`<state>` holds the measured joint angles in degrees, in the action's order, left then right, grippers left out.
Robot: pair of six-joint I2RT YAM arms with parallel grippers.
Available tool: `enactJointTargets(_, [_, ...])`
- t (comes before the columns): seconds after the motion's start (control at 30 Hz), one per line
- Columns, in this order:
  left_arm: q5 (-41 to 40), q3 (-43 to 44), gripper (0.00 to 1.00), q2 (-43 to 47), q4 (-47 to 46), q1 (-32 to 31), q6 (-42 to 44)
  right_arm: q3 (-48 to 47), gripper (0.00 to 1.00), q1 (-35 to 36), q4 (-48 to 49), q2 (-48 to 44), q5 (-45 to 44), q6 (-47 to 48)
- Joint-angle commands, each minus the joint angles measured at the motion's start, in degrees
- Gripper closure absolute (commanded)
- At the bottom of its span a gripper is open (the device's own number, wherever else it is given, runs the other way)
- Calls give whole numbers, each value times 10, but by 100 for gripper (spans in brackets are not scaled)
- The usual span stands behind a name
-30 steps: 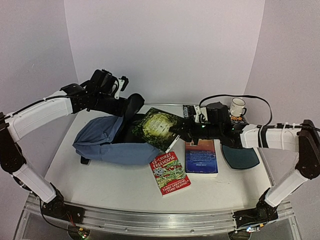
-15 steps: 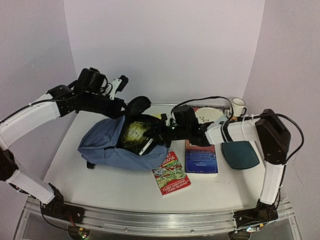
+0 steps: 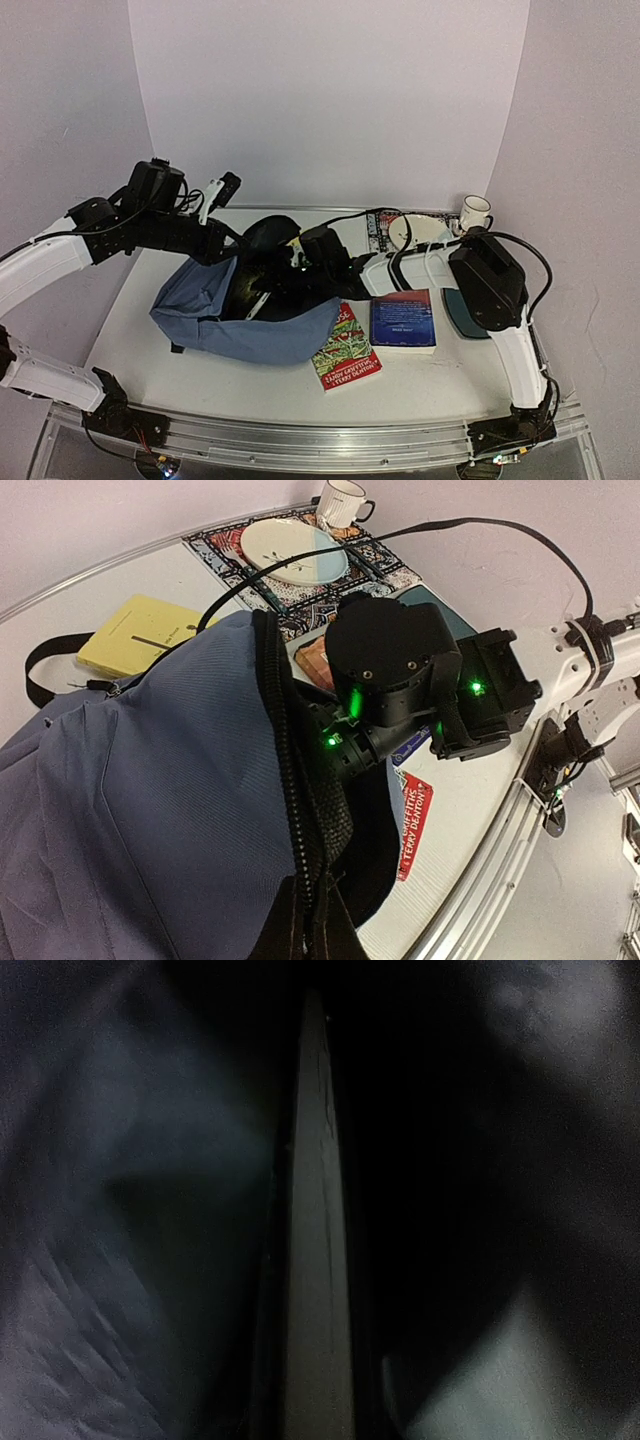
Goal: Pack the student bag
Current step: Place the book in the largest pocket of the bag.
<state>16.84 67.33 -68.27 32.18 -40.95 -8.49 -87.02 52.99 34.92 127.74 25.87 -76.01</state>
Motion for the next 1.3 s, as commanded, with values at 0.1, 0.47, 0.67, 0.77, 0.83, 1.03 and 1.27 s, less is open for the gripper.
enactJointTargets(0.1, [-24,-47,100,64,-55,-4,-37,-92,89,14,-2,52,-3,26])
enactJointTargets(0.47, [-206,-89,100,77,-52,-1,-90,-60,18,14,-124,-30,-28,121])
enactJointTargets(0.67, [-254,-87,100,61,-49,15,-103,-32,2,12,-229,-92,-63,200])
enactJointTargets(0.77, [-270,-90,100,58,-47,25,-100,-6,2,2,-231,-126,-57,213])
enactJointTargets(0.83, [-279,-94,100,56,-44,29,-99,4,2,-4,-231,-148,-55,225])
enactJointTargets(1.03, [-296,-123,100,43,-42,42,-109,30,2,-36,-229,-212,-81,247])
enactJointTargets(1.27, [-331,-126,100,56,-33,54,-103,111,2,-90,-215,-267,-189,216])
